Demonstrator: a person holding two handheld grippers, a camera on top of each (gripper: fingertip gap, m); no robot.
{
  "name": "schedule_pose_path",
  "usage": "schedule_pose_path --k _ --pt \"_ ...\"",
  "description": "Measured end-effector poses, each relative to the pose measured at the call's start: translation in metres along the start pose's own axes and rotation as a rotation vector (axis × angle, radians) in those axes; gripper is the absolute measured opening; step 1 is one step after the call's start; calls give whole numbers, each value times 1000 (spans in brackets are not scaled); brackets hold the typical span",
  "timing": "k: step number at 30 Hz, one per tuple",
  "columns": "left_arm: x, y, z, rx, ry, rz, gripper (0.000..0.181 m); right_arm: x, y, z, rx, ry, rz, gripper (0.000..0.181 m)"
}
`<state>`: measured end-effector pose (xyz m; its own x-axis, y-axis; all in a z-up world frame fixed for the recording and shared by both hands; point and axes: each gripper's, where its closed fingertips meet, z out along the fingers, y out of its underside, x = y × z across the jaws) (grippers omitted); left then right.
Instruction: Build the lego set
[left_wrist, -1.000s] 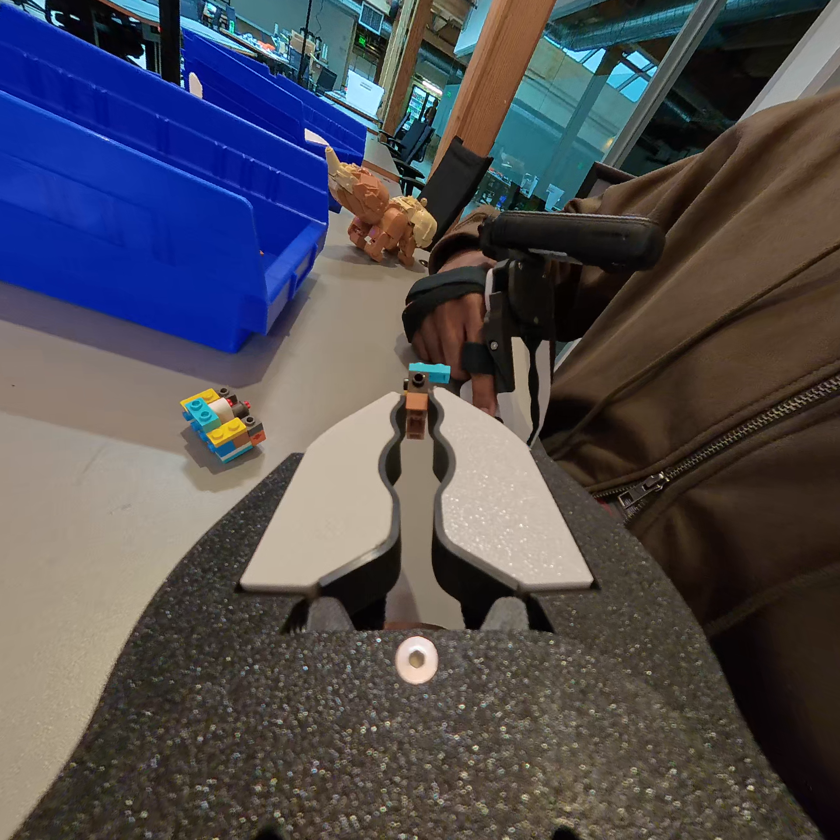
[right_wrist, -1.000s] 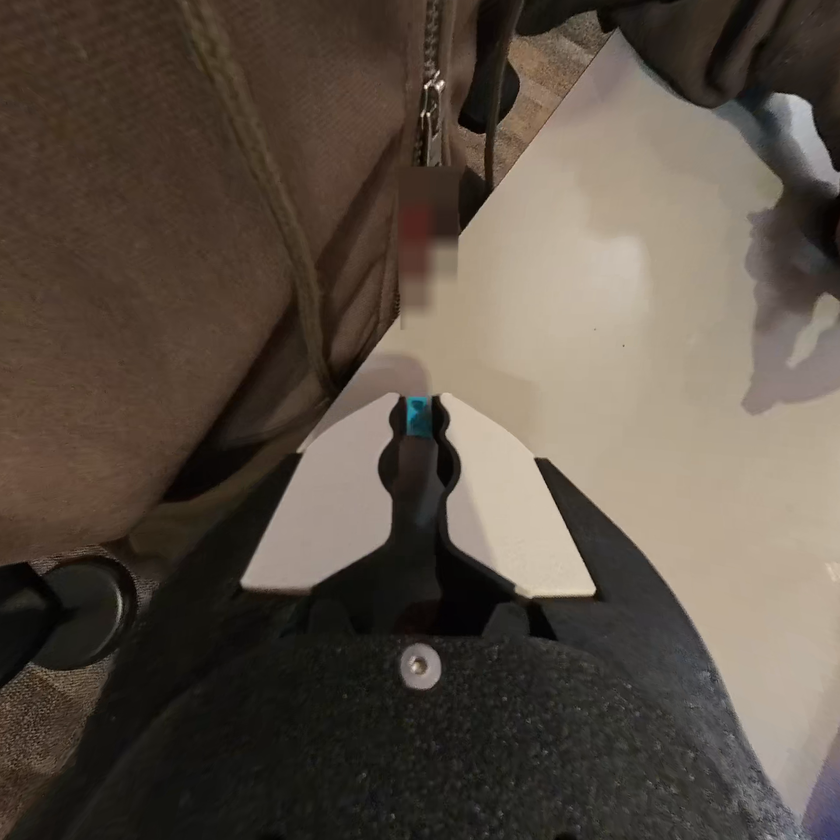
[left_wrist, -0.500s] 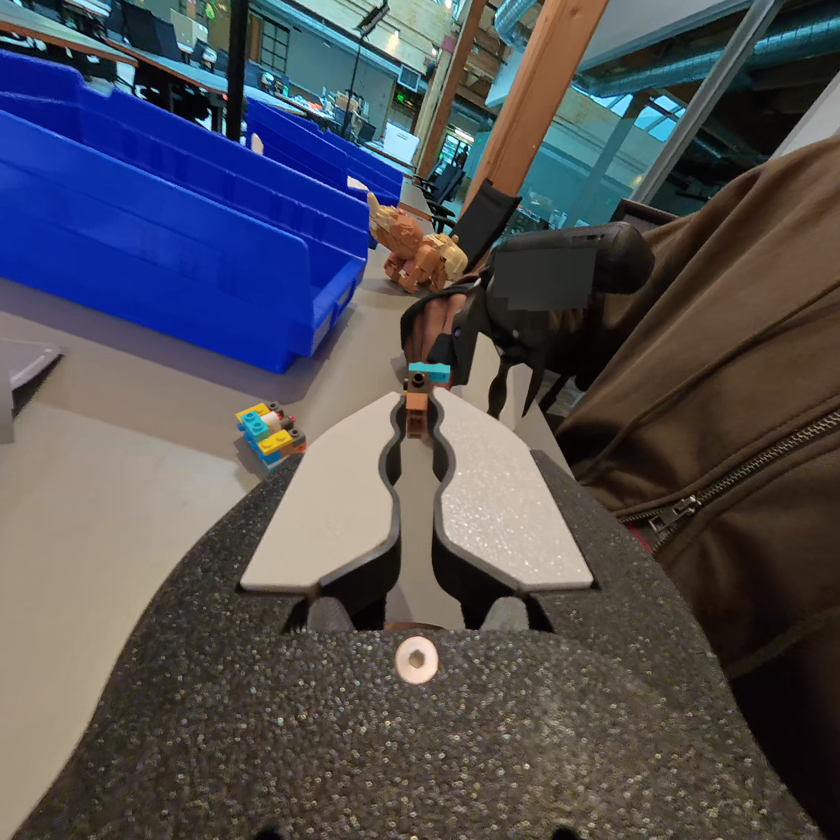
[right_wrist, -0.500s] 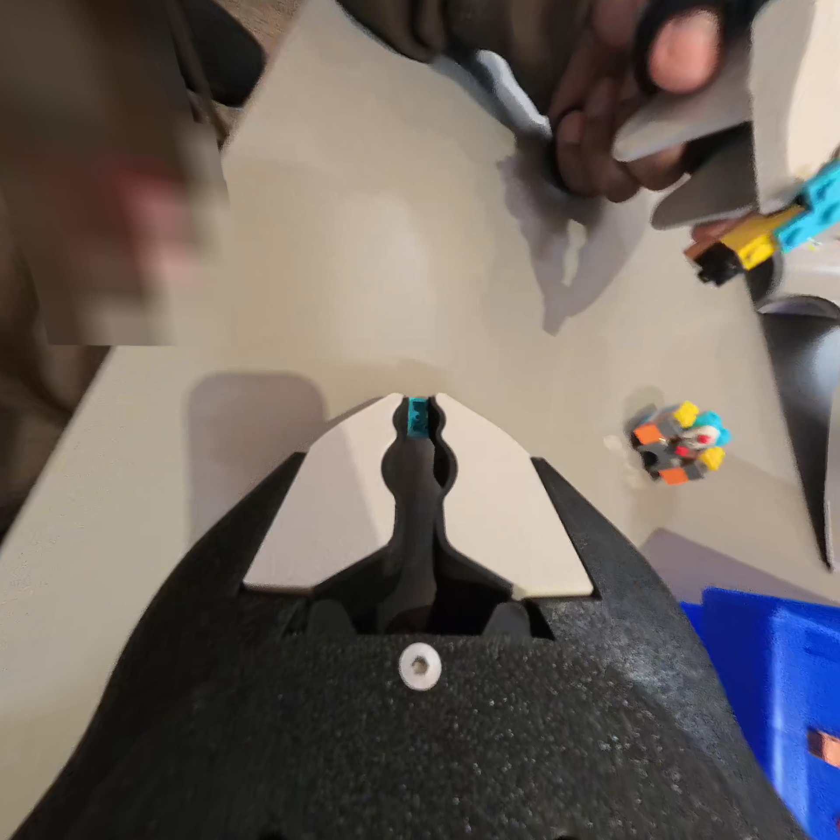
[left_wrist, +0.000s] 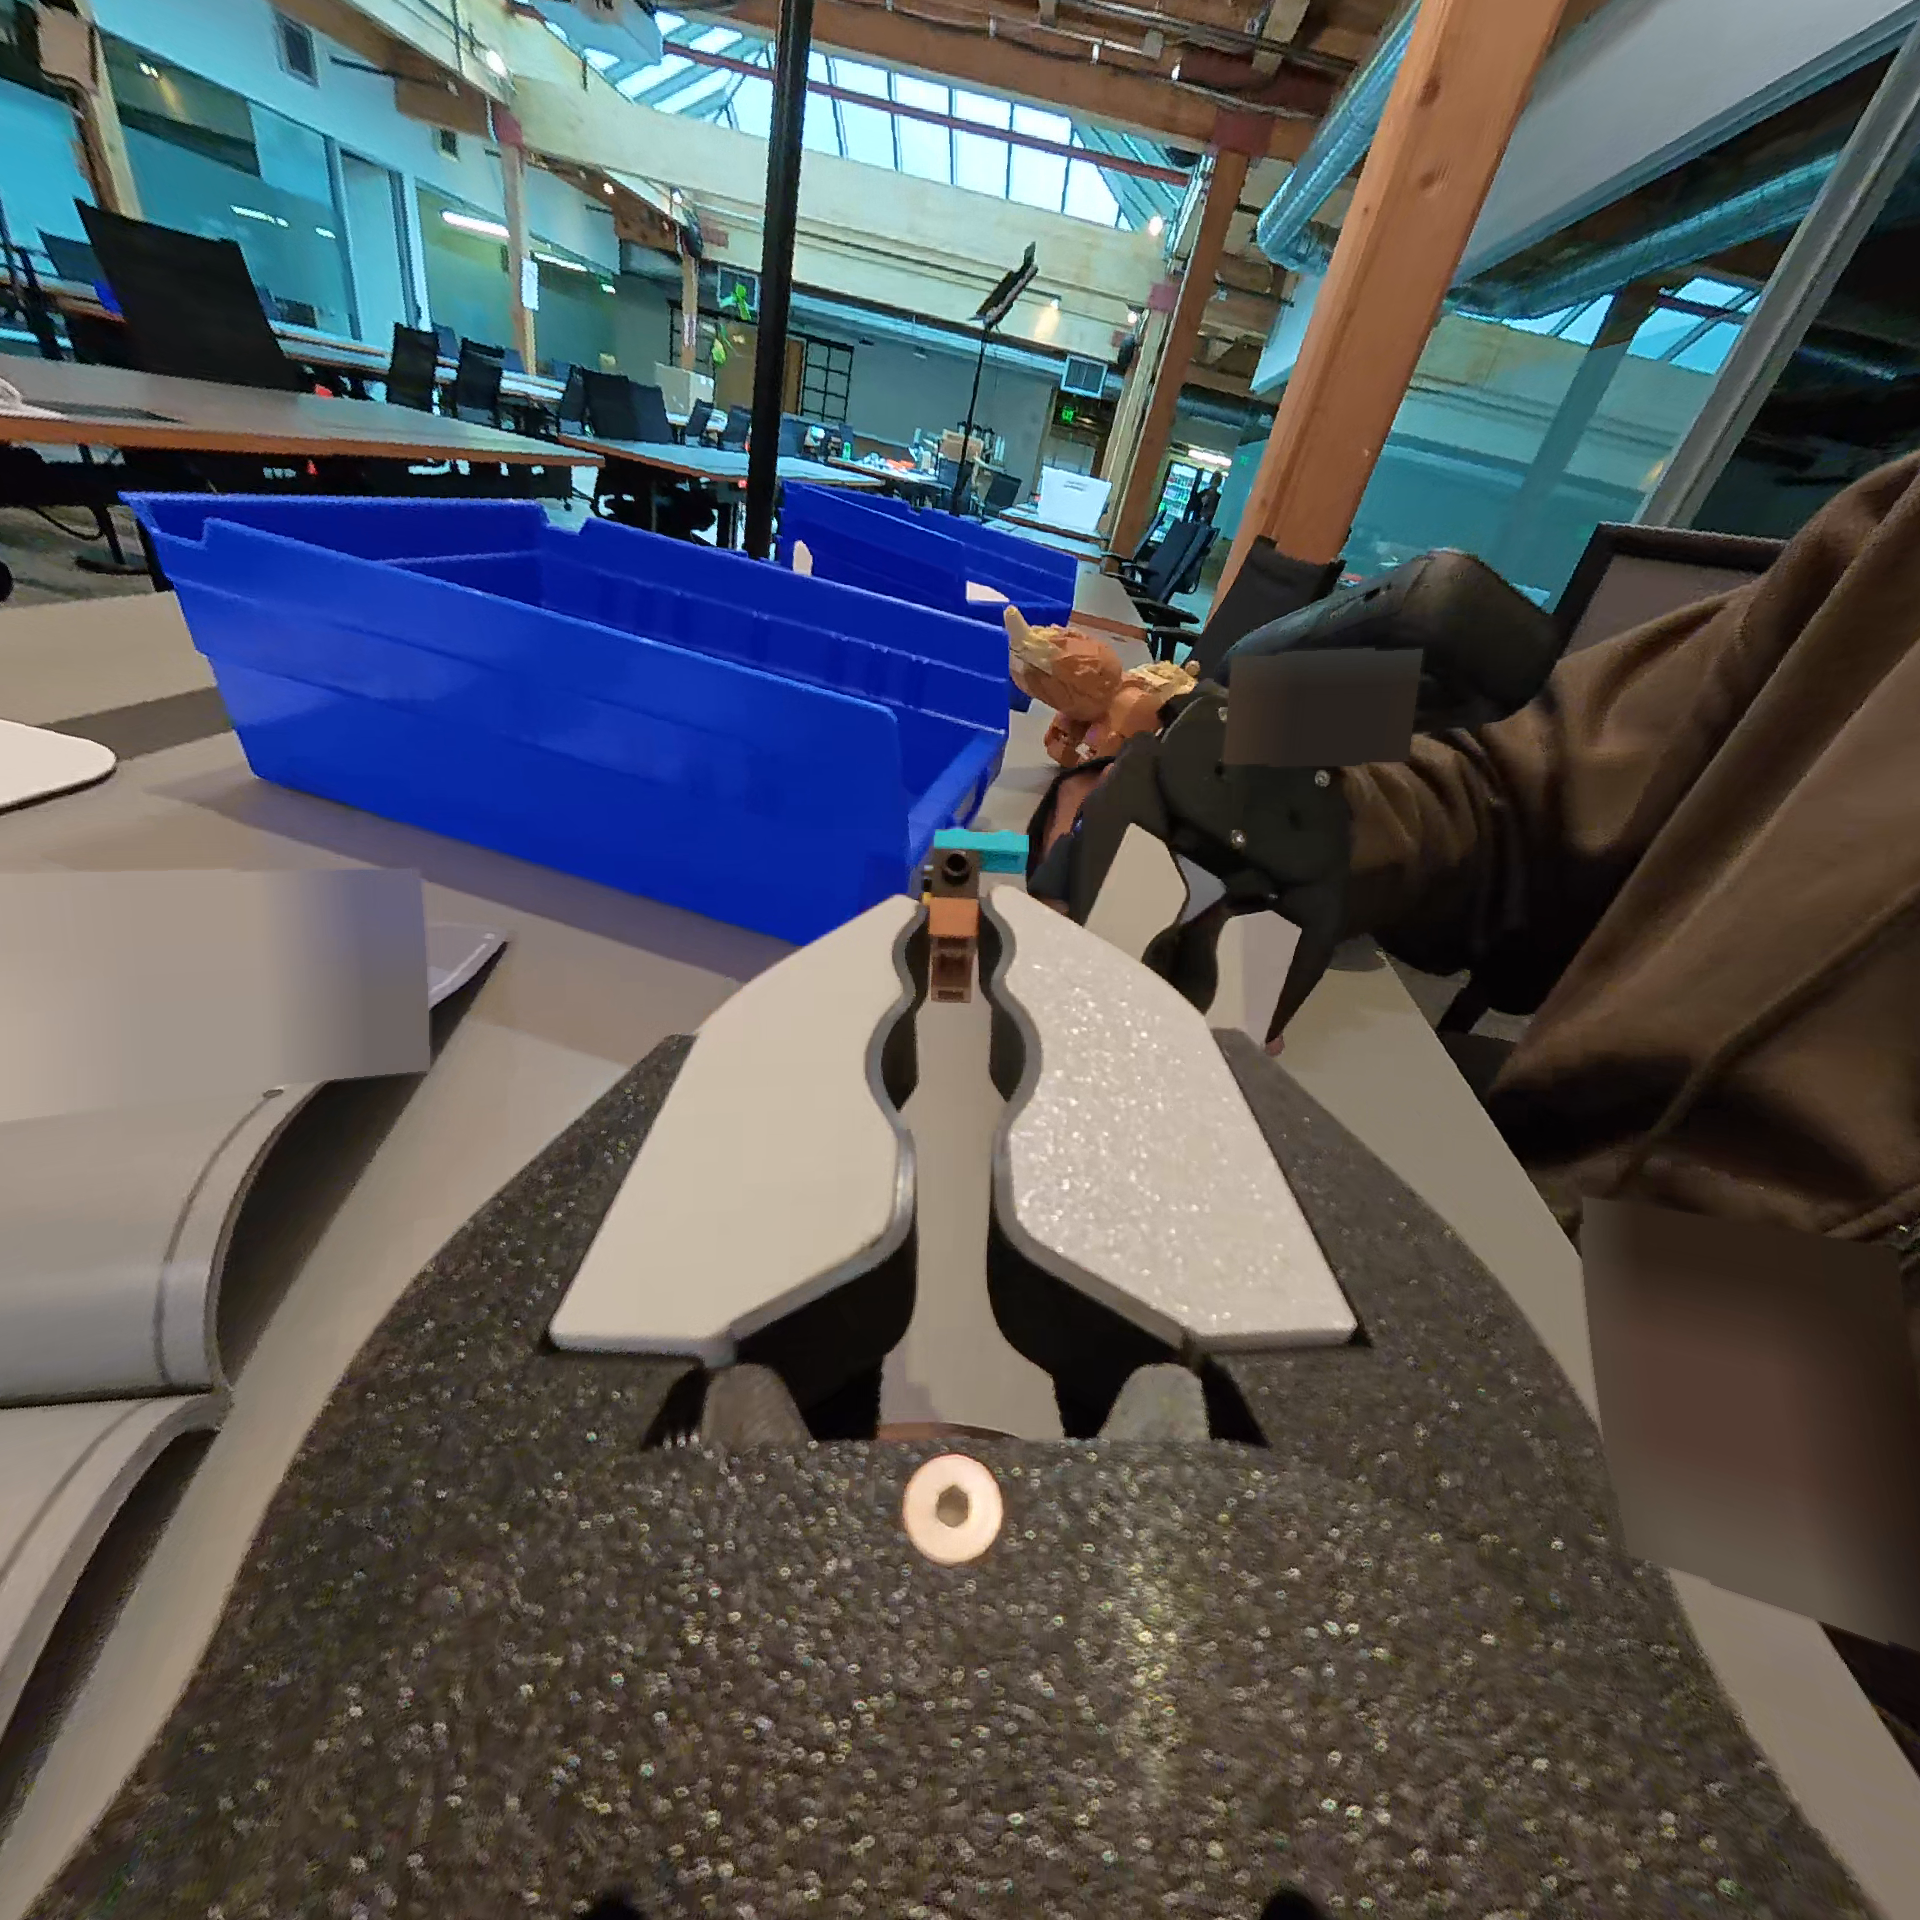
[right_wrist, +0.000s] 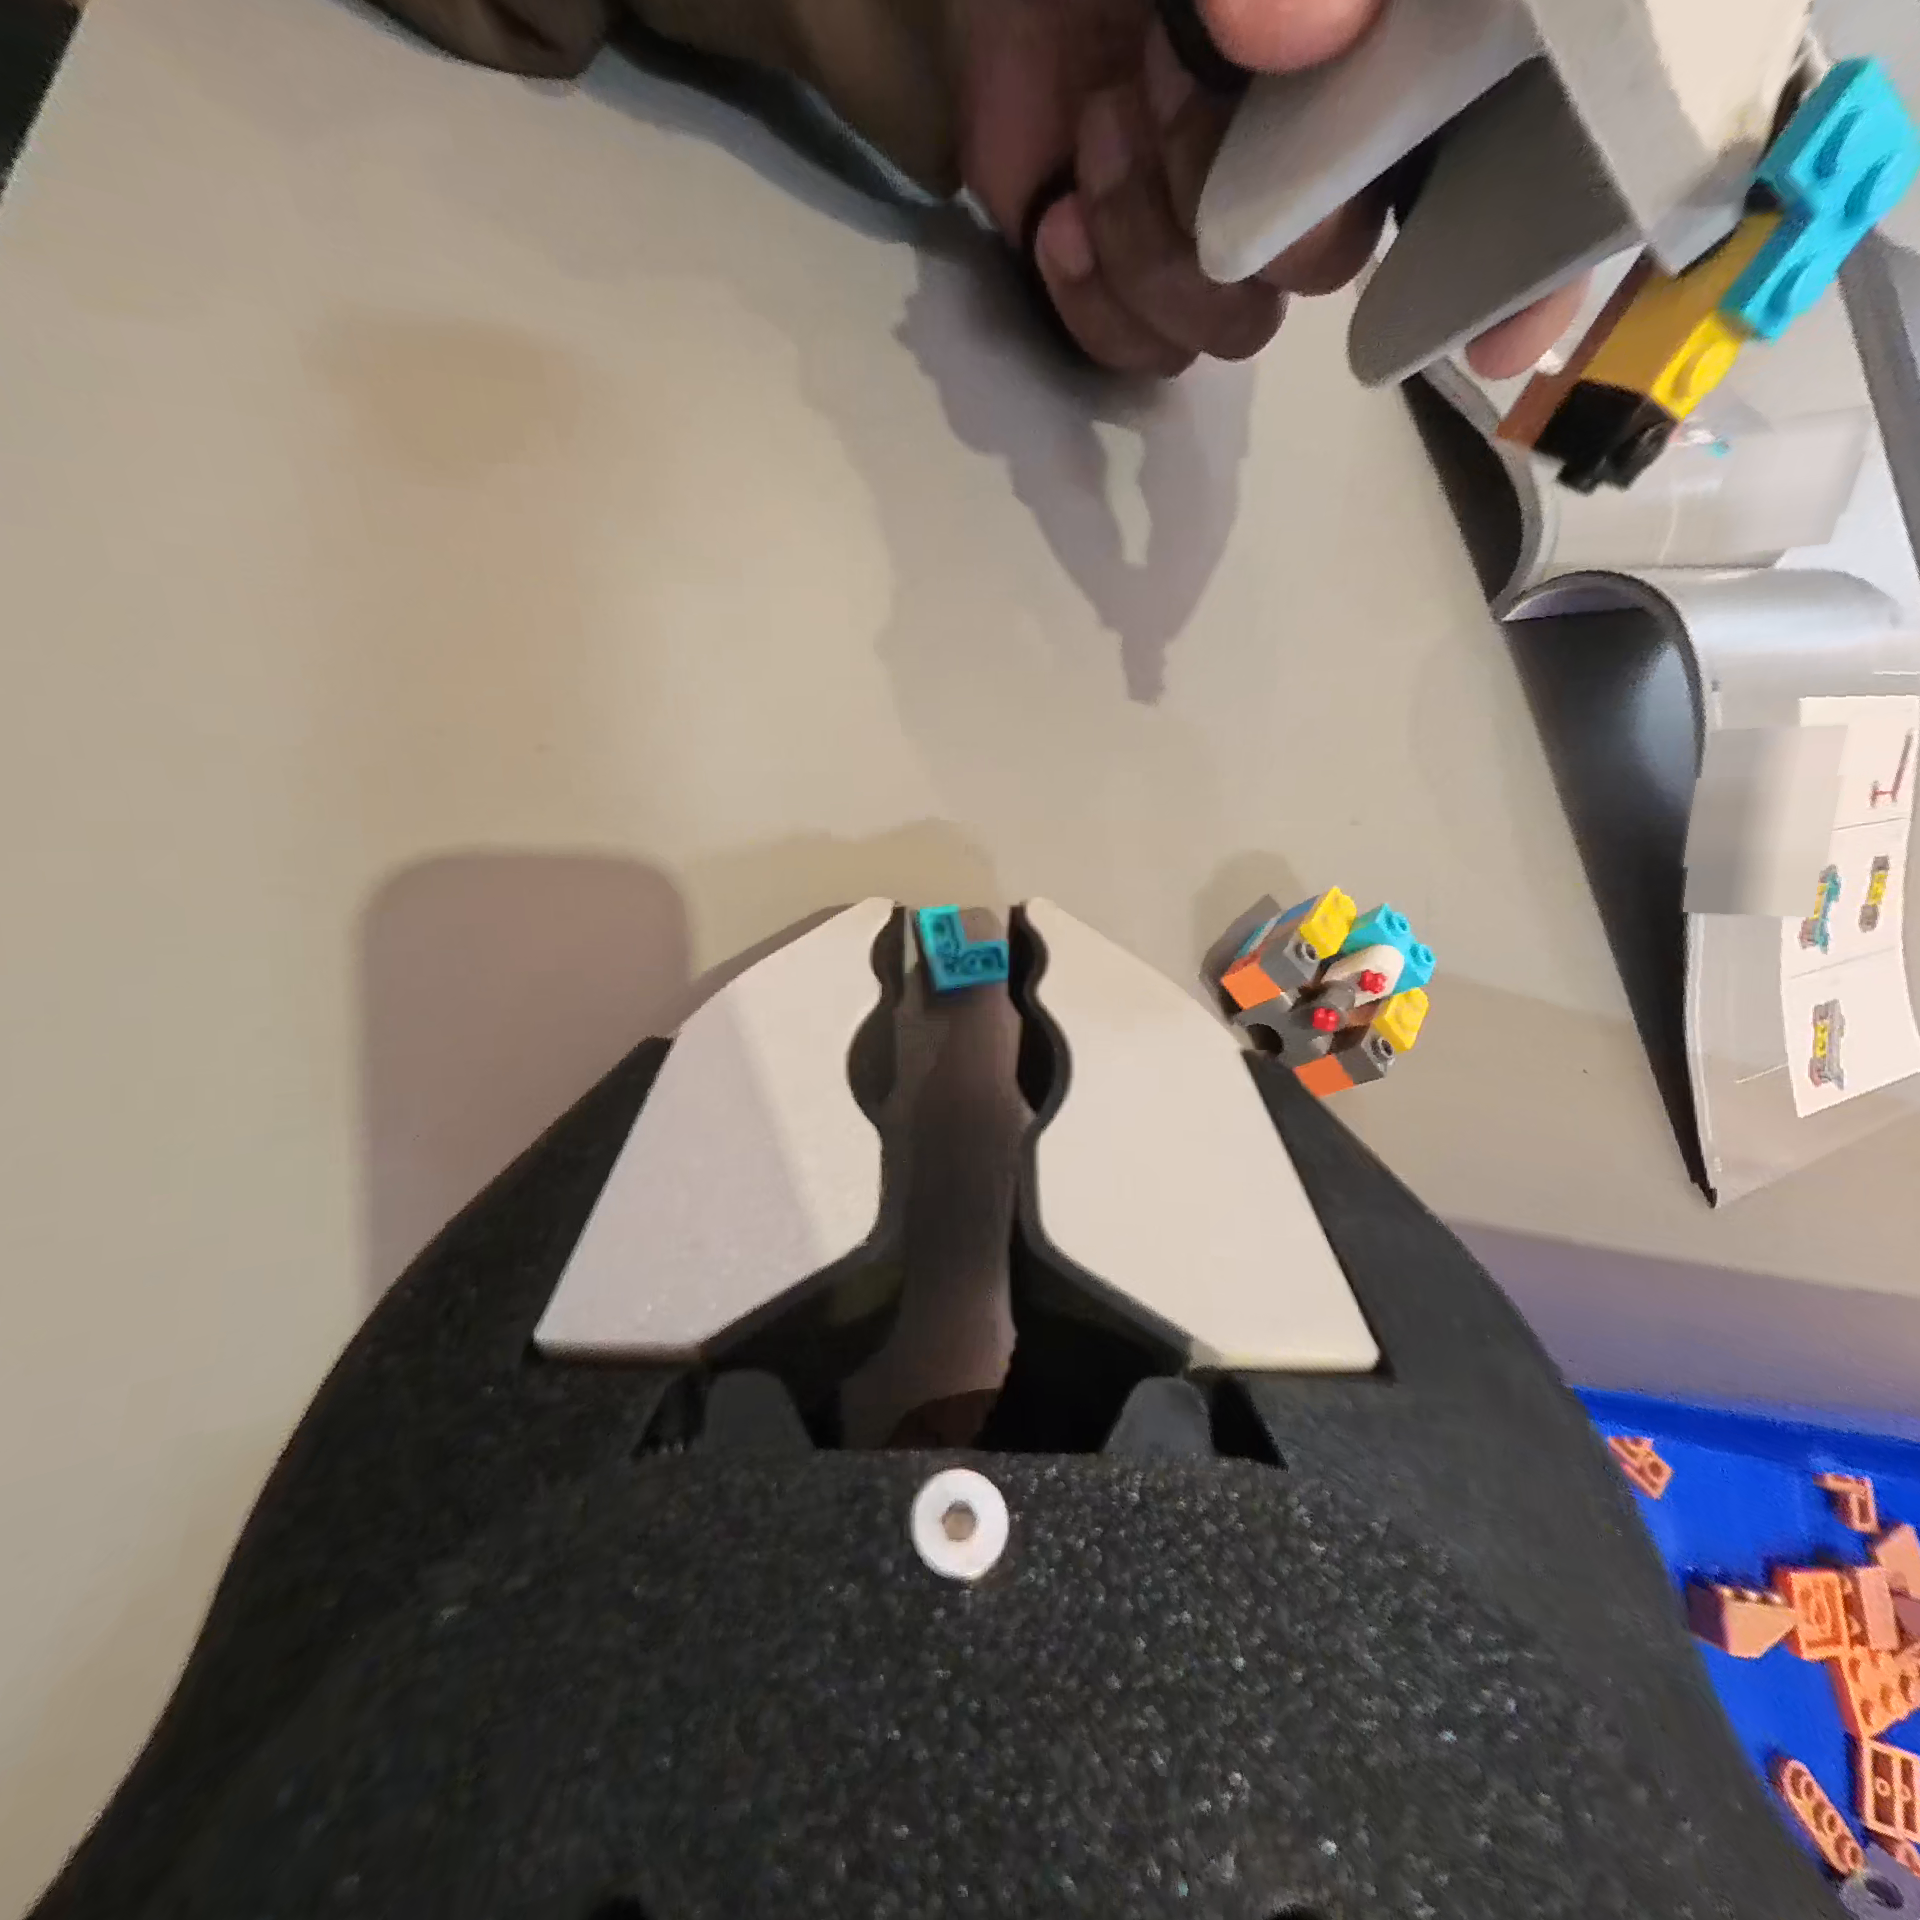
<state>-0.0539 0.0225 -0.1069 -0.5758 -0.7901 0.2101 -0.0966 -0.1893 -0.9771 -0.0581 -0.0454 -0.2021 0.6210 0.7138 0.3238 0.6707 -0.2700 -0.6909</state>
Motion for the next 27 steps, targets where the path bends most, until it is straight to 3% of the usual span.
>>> schedule_pose_path --k 4,13,19,27 --pt "2 -6 2 52 17 29 8 11 -14 -10 71 72 3 33" --pt "13 -17 6 160 86 78 8 75 -76 -24 390 216 213 47" --pt "23 -20 16 178 155 71 8 69 -73 -23 441 225 173 49" --pt "41 0 38 54 232 132 8 46 -61 -28 468 131 153 47"
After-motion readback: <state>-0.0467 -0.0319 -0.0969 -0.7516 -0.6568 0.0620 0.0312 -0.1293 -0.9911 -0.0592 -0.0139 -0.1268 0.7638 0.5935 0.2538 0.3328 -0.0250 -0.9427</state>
